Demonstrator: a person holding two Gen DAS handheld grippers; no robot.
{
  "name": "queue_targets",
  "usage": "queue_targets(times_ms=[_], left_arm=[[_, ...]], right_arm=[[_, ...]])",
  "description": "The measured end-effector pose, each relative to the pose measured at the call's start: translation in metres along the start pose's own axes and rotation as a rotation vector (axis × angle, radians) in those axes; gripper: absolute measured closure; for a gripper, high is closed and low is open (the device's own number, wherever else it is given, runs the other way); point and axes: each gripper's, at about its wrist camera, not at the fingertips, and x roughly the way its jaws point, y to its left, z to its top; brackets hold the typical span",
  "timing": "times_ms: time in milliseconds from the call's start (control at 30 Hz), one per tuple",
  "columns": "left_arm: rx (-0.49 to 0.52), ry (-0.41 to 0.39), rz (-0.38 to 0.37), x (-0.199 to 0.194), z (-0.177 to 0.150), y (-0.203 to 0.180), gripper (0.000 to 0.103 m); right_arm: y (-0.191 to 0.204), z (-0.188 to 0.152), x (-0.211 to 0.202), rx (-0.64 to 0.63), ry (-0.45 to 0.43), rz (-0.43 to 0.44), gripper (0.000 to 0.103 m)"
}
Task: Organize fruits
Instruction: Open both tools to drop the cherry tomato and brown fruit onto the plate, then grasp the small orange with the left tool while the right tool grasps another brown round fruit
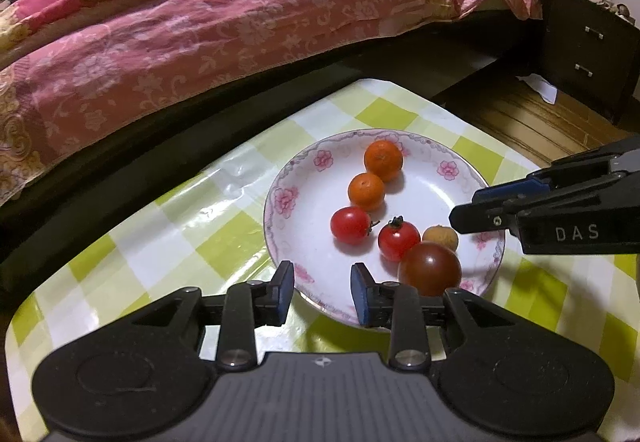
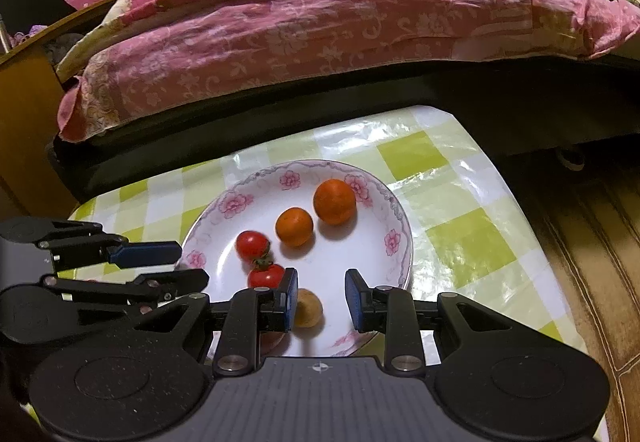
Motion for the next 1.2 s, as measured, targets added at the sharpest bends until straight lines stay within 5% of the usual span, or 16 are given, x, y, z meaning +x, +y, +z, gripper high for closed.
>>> queue_targets(times_ms=[367,767,1200], left_arm=[[0.001,-0.007,0.008,-0.035,-0.018,0.015,0.064],[0.012,0.021,0.042,-0.063,-0.05,0.05,0.063],[-0.018,0.058,0.096,-0.057,-0.069,0.074,0.057]], right_arm=[[0.028,-0.005,-0.015,-0.053,0.001,0.083,0.078],[0.08,-0.026,-0.006,-0.179,0.095,0.229,0.077],[0.119,-0.033,0.023,-0.286,0.14,0.27,0.076]])
